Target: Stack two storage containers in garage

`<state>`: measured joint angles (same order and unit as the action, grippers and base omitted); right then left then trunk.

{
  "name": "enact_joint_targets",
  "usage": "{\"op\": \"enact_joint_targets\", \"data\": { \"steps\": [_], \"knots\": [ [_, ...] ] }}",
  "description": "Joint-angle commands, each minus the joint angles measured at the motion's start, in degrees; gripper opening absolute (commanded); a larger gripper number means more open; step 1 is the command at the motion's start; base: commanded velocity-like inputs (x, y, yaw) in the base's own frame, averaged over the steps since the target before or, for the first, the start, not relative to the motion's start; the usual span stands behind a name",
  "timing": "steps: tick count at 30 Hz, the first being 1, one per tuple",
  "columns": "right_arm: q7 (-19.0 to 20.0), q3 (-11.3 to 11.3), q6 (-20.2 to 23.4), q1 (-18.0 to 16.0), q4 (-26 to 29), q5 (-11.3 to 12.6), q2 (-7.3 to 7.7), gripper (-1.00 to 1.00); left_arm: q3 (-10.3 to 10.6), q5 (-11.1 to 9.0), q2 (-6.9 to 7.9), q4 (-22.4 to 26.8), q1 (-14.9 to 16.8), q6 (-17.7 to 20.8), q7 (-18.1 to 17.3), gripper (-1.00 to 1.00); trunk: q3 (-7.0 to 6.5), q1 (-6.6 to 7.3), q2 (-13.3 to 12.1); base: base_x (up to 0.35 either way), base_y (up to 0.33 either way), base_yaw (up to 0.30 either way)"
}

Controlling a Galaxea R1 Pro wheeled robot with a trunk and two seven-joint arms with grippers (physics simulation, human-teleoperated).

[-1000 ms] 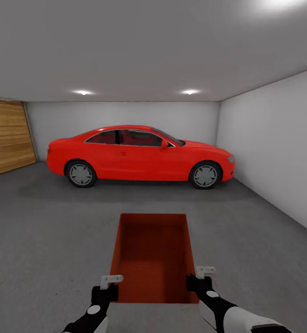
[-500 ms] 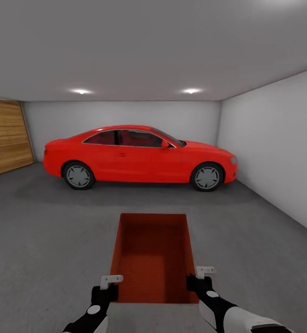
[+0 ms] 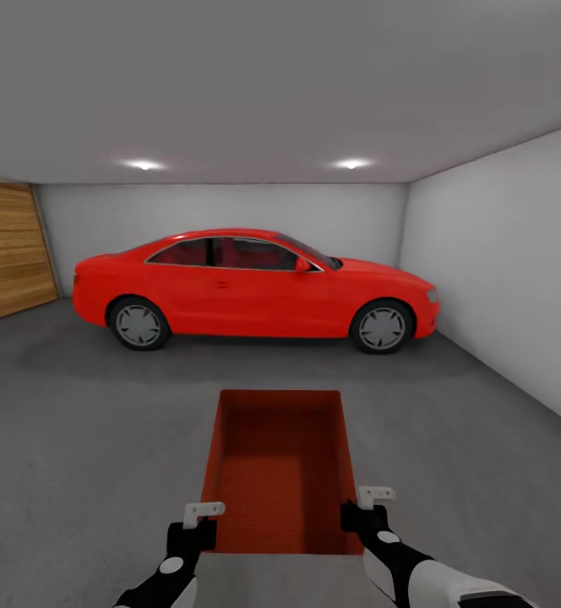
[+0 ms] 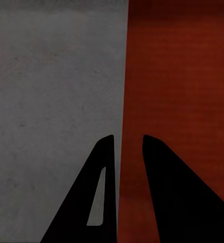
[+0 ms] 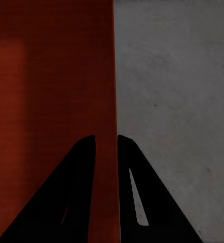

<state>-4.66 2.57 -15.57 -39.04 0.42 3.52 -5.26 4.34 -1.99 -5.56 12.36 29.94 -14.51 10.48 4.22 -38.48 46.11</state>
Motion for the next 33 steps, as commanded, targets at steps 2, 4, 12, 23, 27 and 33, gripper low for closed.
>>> {"op": "enact_joint_targets", "data": {
  "steps": [2, 4, 12, 23, 27, 33],
  "knots": [
    [-0.87, -4.07, -0.34, -0.1, 0.1, 0.97, 0.6, -1.0, -0.65, -0.29, 0.09, -0.09, 0.03, -0.06, 0.42, -1.0, 0.09, -0.05, 0.07, 0.321, 0.0, 0.0],
    [-0.87, -4.07, -0.34, -0.09, 0.1, 0.97, 0.6, -1.0, -0.65, -0.29, 0.1, -0.09, 0.03, -0.03, 0.38, -1.0, 0.09, -0.05, 0.07, 0.321, 0.0, 0.0],
    [-0.87, -4.07, -0.48, -0.1, 0.1, 1.04, 0.6, -1.0, -0.65, -0.29, 0.08, -0.07, 0.03, -0.04, 0.33, -1.0, 0.09, -0.05, 0.07, 0.321, 0.0, 0.0],
    [-1.15, -4.07, -0.44, -0.11, 0.1, 1.07, 0.6, -1.0, -0.65, -0.29, 0.1, -0.05, 0.01, -0.08, 0.33, -1.0, 0.09, -0.05, 0.07, 0.321, 0.0, -0.085],
    [-1.17, -4.07, -0.5, -0.11, 0.1, 1.06, 0.6, -1.0, -0.65, -0.29, 0.1, -0.08, 0.03, -0.08, 0.33, -1.0, 0.09, -0.05, 0.07, 0.321, 0.0, -0.261],
    [-1.17, -4.07, -0.51, -0.09, 0.1, 1.05, 0.6, -1.0, -0.65, -0.29, 0.06, -0.05, 0.03, -0.08, 0.33, -1.0, 0.09, -0.05, 0.07, 0.321, 0.0, -0.272]
  ]
}}
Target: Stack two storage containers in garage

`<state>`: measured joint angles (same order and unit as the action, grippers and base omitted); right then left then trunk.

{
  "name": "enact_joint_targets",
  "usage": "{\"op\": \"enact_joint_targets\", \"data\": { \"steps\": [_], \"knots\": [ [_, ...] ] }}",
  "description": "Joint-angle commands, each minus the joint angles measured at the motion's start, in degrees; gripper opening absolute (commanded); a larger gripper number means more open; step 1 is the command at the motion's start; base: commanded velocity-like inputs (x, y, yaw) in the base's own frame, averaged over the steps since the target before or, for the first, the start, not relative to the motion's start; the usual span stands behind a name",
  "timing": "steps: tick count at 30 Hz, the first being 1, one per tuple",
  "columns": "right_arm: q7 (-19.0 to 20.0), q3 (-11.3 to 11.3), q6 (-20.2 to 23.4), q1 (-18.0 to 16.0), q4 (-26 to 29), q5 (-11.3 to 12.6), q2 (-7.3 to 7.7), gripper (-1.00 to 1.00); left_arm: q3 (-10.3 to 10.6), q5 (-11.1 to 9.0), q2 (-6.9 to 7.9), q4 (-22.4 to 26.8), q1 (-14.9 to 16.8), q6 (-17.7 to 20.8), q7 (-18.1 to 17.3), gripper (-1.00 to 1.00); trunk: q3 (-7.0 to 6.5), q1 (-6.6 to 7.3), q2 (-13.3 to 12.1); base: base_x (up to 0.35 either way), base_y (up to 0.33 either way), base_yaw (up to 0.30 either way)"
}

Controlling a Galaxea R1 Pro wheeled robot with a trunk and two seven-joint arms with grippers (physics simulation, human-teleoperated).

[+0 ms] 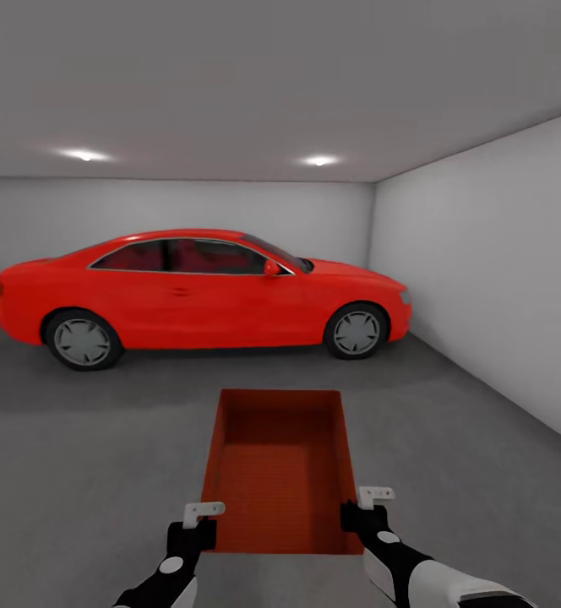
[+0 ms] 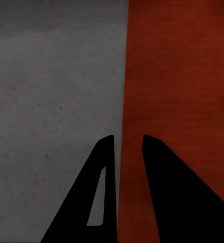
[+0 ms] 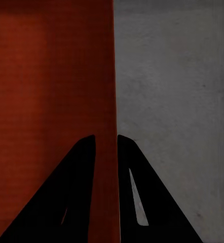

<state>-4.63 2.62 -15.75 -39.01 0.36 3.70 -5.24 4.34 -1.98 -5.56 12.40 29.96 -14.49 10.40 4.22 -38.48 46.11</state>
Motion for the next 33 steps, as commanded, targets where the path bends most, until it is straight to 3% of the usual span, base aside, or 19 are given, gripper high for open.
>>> {"op": "enact_joint_targets", "data": {
  "steps": [1, 33],
  "knots": [
    [-1.22, -4.11, -0.34, -0.13, 0.16, 0.87, 0.58, -1.0, -0.65, -0.31, 0.05, -0.1, 0.02, -0.1, 0.41, -1.0, 0.09, -0.05, 0.07, 0.321, 0.0, -0.273],
    [-1.17, -4.11, -0.34, -0.11, 0.16, 0.87, 0.58, -1.0, -0.65, -0.31, 0.08, -0.19, 0.02, -0.06, 0.32, -1.0, 0.09, -0.05, 0.07, 0.321, 0.027, -0.274]
  ]
}}
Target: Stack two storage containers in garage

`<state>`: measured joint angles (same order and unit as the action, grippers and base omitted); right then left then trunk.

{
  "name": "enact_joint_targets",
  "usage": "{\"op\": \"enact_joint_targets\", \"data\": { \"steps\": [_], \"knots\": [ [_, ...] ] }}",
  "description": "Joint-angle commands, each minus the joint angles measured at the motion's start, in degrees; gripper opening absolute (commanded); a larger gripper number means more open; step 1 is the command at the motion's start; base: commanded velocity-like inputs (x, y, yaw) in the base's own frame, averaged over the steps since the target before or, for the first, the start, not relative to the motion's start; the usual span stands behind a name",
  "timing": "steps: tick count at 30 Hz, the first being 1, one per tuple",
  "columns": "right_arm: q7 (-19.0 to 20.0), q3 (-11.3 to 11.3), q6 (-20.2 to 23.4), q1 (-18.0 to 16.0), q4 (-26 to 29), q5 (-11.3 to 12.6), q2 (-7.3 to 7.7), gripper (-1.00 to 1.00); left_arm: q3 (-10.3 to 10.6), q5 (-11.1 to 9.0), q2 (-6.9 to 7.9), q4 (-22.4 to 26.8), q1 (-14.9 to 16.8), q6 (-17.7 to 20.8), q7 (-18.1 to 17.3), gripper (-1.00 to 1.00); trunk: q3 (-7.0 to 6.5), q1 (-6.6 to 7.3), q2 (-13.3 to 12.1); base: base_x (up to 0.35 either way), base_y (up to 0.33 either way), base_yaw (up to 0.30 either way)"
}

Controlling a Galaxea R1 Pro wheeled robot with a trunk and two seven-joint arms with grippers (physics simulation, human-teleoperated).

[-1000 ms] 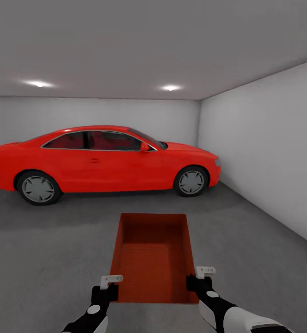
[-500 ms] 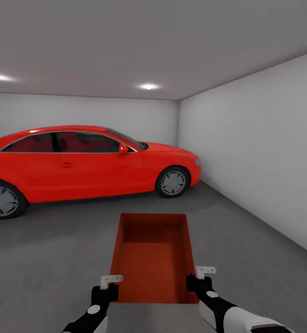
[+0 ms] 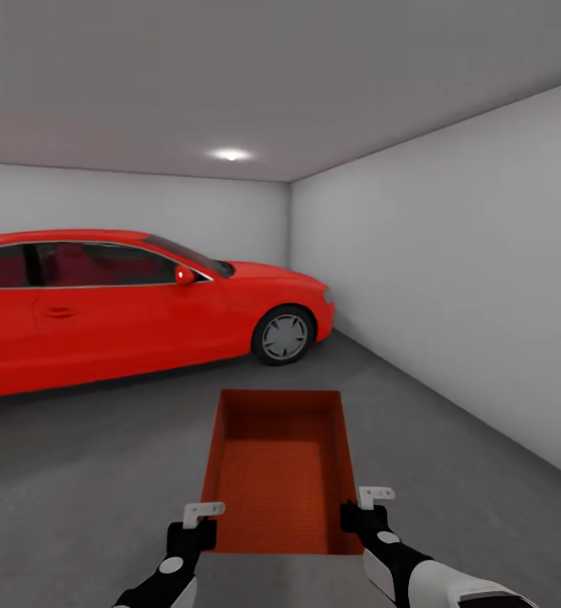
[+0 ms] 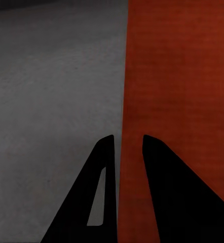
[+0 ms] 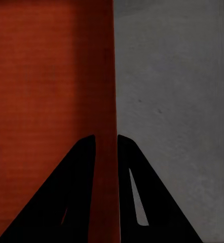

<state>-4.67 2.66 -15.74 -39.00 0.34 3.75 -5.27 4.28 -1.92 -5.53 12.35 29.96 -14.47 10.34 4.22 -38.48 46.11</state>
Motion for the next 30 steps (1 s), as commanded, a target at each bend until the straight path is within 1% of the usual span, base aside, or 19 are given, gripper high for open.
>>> {"op": "enact_joint_targets", "data": {
  "steps": [1, 30],
  "knots": [
    [-1.13, -4.15, -0.35, -0.12, 0.19, 0.82, 0.62, -1.0, -0.59, -0.37, 0.06, -0.13, 0.01, -0.09, 0.35, -1.0, 0.09, -0.05, 0.07, 0.318, 0.158, -0.274],
    [-1.14, -4.15, -0.35, -0.12, 0.19, 0.85, 0.62, -1.0, -0.58, -0.29, 0.07, -0.09, 0.0, -0.12, 0.03, -1.0, 0.09, -0.05, 0.07, 0.299, 0.217, -0.274]
  ]
}}
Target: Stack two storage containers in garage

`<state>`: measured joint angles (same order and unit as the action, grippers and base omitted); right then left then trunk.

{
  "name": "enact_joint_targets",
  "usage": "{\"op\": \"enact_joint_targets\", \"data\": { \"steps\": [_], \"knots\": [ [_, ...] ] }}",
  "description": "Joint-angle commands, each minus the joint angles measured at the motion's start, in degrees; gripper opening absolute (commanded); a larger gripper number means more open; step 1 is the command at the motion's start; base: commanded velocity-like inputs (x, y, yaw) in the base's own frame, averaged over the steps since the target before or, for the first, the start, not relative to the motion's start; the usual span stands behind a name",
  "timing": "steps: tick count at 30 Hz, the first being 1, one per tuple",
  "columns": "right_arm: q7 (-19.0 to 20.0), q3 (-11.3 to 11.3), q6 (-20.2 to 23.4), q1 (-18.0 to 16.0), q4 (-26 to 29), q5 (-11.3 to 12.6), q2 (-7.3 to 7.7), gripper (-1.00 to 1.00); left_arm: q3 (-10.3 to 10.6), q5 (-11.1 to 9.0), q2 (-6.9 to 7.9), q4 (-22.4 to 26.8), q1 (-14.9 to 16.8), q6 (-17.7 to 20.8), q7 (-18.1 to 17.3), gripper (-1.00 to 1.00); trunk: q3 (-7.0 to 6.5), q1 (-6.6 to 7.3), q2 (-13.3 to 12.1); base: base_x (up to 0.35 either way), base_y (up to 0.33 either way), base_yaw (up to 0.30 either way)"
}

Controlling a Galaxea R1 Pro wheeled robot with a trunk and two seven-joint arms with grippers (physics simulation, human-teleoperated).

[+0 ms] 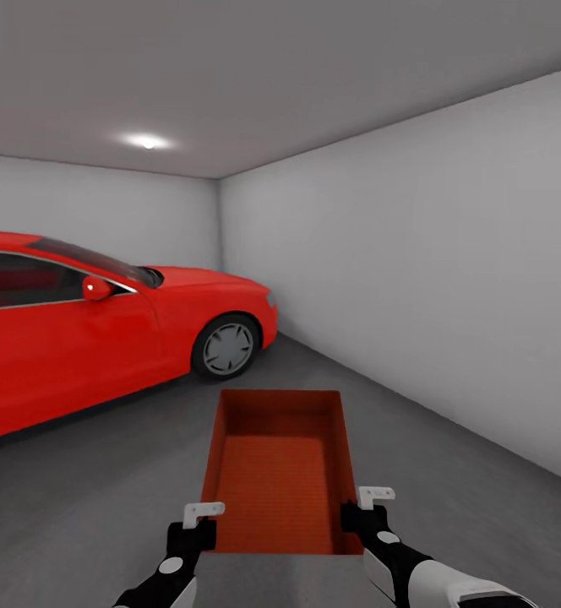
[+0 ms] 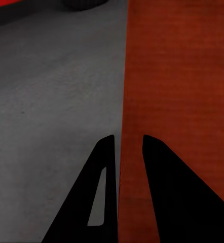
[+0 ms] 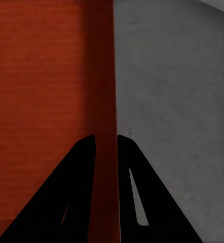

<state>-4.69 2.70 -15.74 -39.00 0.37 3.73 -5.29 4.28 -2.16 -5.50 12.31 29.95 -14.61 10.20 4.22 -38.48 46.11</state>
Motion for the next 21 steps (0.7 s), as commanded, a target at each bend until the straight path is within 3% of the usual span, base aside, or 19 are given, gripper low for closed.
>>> {"op": "enact_joint_targets", "data": {
  "steps": [1, 11, 21],
  "knots": [
    [-1.11, -4.19, -0.35, -0.13, 0.15, 0.89, 0.64, -1.0, -0.59, -0.04, 0.03, -0.06, 0.01, 0.02, 0.17, -1.0, 0.09, -0.04, 0.07, 0.296, 0.223, -0.274],
    [-1.12, -4.19, -0.35, -0.15, 0.15, 0.91, 0.64, -1.0, -0.5, -0.03, 0.05, -0.06, 0.02, -0.05, 0.14, -1.0, 0.09, -0.04, 0.07, 0.301, 0.188, -0.274],
    [-1.12, -4.19, -0.35, -0.12, 0.15, 0.92, 0.64, -1.0, -0.5, 0.04, 0.05, -0.02, 0.02, -0.07, 0.08, -1.0, 0.09, -0.04, 0.07, 0.32, 0.017, -0.274]
  ]
}}
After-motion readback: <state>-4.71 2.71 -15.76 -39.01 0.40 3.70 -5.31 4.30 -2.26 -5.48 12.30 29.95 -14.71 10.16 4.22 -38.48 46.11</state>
